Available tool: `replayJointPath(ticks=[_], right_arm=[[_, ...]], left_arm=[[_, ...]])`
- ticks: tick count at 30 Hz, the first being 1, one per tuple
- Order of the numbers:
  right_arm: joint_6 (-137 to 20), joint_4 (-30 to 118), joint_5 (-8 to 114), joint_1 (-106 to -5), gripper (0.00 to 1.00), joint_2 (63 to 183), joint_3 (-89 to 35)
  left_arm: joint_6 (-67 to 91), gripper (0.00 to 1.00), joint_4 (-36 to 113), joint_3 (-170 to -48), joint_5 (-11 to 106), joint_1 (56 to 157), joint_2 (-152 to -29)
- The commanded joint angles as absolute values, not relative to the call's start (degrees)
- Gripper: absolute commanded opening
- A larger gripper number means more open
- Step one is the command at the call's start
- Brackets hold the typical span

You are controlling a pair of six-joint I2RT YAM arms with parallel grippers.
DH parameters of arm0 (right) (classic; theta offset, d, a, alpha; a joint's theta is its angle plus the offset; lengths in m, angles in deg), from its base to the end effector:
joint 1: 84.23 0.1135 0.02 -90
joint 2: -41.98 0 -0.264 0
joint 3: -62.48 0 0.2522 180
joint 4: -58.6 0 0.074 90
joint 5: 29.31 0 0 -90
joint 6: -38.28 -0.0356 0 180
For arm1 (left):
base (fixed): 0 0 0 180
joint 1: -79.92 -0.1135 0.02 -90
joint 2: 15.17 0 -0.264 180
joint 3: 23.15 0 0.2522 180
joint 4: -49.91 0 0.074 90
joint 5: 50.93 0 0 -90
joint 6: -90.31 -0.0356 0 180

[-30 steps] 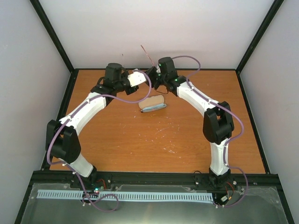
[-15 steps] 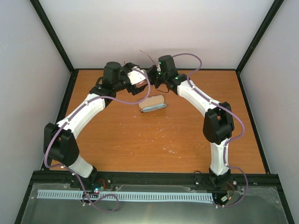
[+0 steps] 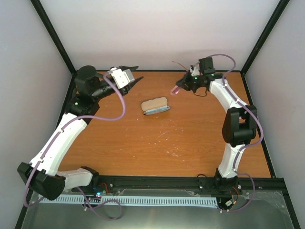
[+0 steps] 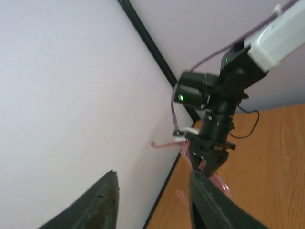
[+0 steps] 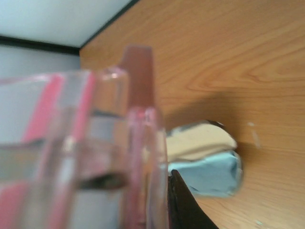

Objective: Organize the sunglasses
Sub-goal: Fold the sunglasses.

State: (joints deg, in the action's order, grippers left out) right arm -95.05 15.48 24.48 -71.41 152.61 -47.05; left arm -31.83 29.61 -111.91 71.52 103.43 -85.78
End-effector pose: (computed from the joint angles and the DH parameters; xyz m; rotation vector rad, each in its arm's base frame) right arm 0.4232 0.1179 0.2841 0.3195 2.4617 1.1980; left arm 0.2454 -0.1276 0.4372 1.1098 1.1702 -0.3381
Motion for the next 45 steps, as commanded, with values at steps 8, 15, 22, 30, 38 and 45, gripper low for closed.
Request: replayJointPath(ticks=[8,15,22,30,38,45], right_arm=[[-65.28,-3.11,2.74,-70.78,0.03,146.72,-42.97],[-62.01,-4.98,-3.22,-67.15,0.03,145.77,-44.91],[-62.14,-4.56,-4.06,-67.1,0.03,145.84,-44.93],[-62.92,-3.76,-3.9,-66.73,0.03,147.72,-45.49],[-63.93,-3.63,-3.02,-66.57,0.05,149.12,-48.17],[-64.11,-4.0,-2.59,-66.67,0.06,150.24,-50.43]], left_arm=[[-19.63,0.2,40.0,-113.77,81.8,102.79,-94.17],[-10.06,0.19,45.34,-119.09,89.64,102.86,-104.3],[-3.35,0.2,49.42,-120.84,92.86,102.86,-107.48],[0.25,0.21,52.1,-120.76,94.27,104.91,-108.19],[2.02,0.17,51.05,-120.04,99.65,106.33,-109.43],[-4.36,0.15,42.8,-119.34,101.47,107.97,-109.18]])
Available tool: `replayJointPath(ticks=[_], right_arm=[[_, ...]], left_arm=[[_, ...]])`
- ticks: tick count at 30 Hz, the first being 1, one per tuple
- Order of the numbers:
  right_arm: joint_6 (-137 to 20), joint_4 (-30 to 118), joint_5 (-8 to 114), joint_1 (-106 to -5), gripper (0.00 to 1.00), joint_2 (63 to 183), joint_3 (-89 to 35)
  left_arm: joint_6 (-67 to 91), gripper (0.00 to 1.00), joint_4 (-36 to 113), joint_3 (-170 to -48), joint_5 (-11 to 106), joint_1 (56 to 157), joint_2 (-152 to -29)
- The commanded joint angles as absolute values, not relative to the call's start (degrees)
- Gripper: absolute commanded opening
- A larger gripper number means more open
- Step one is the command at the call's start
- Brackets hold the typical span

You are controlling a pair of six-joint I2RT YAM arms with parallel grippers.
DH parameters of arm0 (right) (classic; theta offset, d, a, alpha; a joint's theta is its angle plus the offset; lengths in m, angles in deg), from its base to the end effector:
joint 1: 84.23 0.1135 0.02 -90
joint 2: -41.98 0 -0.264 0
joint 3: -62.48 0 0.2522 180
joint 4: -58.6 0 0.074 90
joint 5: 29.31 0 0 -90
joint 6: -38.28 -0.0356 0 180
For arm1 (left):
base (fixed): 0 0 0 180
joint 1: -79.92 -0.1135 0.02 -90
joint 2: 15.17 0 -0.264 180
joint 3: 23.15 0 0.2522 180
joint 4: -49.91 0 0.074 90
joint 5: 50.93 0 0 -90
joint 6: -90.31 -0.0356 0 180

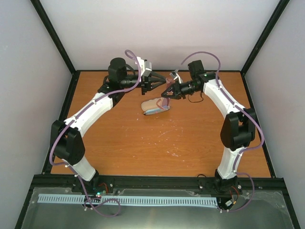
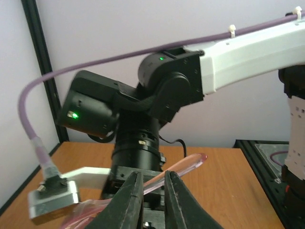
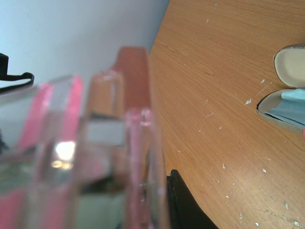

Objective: Organize the sunglasses
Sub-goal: Fold the sunglasses.

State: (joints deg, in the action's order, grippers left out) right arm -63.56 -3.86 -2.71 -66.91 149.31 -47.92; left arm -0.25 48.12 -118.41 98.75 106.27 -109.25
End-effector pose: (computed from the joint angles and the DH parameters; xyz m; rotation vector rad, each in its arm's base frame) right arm 0.3688 0.1484 0.3016 -0.5287 2.4179 1.6268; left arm 0.3295 -0.1975 0.3810 1.1621 1.2448 -1.1552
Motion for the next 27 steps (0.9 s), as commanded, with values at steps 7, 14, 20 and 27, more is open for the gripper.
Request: replayJointPath(ticks=[7,14,20,27], right_arm=[[-63.59,-4.9,-1.71,-66.75,0.07,149.78,-50.93],[-63.97,-5.35,-2.02,-67.09,0.11,148.34,-52.01],[-63.3,-6.83,-0.89,-67.67,0.12,146.74,-51.29],[-63.59,-6.32,4.41,-70.04,0.12,145.66,-47.97]], left_arm=[[-13.53,0.14,34.04,-118.21,101.02,108.14,-108.59],[-25.18,0.14,23.87,-115.1,97.7,108.21,-108.97],[-28.25,0.14,21.67,-113.23,94.55,108.17,-109.01],[-19.91,0.54,30.96,-112.0,87.96,103.59,-106.01]])
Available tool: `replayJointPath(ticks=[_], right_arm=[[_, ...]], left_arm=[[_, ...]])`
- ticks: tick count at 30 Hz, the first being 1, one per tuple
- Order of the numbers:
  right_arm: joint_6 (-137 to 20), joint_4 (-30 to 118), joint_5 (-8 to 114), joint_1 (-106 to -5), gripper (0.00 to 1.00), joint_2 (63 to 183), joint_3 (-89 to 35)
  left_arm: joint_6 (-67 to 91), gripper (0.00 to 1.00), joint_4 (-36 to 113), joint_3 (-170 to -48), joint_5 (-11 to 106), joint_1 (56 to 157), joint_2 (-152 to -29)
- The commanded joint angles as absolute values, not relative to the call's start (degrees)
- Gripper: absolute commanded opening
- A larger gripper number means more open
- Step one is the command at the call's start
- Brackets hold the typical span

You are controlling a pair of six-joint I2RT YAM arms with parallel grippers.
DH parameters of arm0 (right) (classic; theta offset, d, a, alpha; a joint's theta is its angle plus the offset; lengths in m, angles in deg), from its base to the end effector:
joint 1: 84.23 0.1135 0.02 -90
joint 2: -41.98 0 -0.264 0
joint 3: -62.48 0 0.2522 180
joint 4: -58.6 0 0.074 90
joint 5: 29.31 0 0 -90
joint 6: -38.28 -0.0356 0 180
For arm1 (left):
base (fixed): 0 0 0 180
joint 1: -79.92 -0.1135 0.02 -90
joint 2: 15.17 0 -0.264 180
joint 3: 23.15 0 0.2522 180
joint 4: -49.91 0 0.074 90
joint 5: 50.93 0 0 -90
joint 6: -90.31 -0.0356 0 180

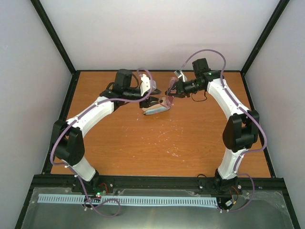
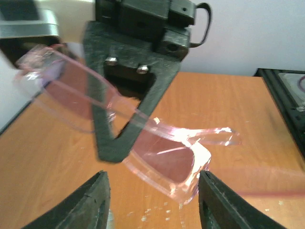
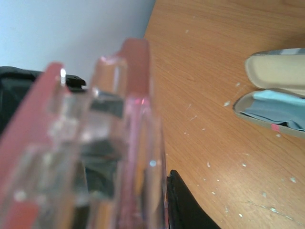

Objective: Organize the sunglasses
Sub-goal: Fold the sunglasses.

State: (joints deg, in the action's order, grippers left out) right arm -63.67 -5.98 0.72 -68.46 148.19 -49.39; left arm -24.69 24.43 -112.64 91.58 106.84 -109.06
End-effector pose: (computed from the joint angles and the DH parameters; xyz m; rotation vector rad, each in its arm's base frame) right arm 0.3689 0.1362 0.3132 -0.4751 2.4381 1.5373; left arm 0.3192 -0.1938 0.3099 1.3371 1.4906 -0.9683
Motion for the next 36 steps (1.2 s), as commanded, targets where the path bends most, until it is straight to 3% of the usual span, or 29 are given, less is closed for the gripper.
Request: replayJointPath(ticks=[1,3,7,11,18,36], right_arm=[[-63.26,-6.95,5.61,-70.22,0.12,145.73,-47.95],[-63.39,-7.36,8.64,-71.64,0.12,145.84,-47.57],[-66.94,-3.31,9.38,-73.51,0.11,146.04,-46.5],[-68.99,-1.91,9.79,-73.77,0.09,147.67,-49.5],[-72.49,1.14,7.98,-73.41,0.09,148.97,-52.07],[-68.56,1.25,4.0,-67.45,0.11,136.25,-37.63]], left_arm=[[-17.99,0.55,32.28,-111.9,88.06,102.04,-105.66],[-16.29,0.5,33.03,-112.33,88.43,99.97,-105.32],[-18.27,0.23,31.26,-111.41,91.86,99.52,-102.49],[-19.82,0.14,28.9,-107.52,99.29,100.14,-98.92],[-23.86,0.12,23.17,-103.91,102.62,104.81,-96.08],[-10.66,0.16,40.68,-112.44,104.5,108.11,-108.23]])
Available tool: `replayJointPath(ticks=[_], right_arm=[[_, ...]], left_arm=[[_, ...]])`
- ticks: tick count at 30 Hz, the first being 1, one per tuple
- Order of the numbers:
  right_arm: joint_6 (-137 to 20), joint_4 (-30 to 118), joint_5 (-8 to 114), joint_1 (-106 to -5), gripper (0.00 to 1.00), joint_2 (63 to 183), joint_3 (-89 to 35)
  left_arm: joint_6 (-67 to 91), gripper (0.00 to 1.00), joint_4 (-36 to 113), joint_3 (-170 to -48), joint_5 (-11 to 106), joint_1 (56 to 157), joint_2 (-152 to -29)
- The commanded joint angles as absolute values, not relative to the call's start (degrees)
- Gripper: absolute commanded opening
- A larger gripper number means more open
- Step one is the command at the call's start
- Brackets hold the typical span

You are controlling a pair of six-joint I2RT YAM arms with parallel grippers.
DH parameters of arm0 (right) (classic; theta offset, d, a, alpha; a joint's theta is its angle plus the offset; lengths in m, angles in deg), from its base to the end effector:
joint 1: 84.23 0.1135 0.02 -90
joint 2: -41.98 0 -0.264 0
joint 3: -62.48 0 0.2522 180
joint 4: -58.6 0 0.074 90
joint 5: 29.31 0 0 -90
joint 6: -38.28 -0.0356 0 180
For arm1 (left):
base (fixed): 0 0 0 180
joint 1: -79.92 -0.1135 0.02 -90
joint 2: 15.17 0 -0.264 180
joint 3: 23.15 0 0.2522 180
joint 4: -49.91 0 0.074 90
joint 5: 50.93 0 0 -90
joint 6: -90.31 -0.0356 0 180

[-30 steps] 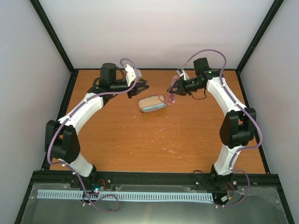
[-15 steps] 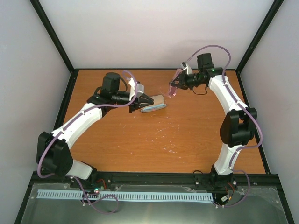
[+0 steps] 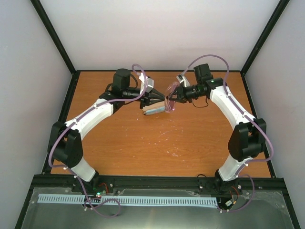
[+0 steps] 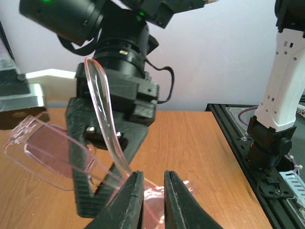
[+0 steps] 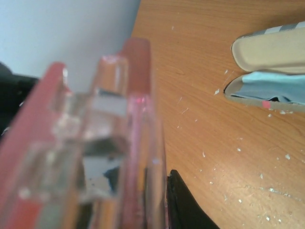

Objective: Organize the sunglasses
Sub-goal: Fold the sunglasses.

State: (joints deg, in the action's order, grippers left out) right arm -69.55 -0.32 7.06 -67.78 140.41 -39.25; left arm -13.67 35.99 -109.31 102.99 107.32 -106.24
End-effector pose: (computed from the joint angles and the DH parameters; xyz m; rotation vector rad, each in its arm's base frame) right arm 0.3412 0.1306 0.3107 -0.3585 2.4887 1.4264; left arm 0.3058 -0.1945 0.3269 1.3212 1.3329 -1.2051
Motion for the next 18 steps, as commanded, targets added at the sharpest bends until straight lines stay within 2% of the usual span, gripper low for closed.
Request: replayJointPath(ticks=[1,9,12,15,18], right_arm=[[-68.39,1.25,3.48,-67.36,0.11,135.6,-37.11],[-67.85,1.63,-0.12,-66.95,0.13,132.2,-33.79],[-67.92,0.73,4.0,-67.04,0.12,132.33,-33.36],[-69.38,1.59,6.61,-67.79,0.11,133.81,-32.1],[-70.72,3.83,7.7,-68.33,0.11,136.06,-32.35]], left_arm=[[-10.35,0.16,41.03,-112.58,104.53,108.21,-108.82],[-9.11,0.17,41.8,-113.72,104.62,109.09,-113.11],[-10.09,0.17,38.89,-115.09,103.44,109.19,-113.73],[-15.81,0.13,32.5,-115.12,101.28,108.96,-112.02],[-20.7,0.05,27.71,-112.65,101.08,108.19,-108.25]])
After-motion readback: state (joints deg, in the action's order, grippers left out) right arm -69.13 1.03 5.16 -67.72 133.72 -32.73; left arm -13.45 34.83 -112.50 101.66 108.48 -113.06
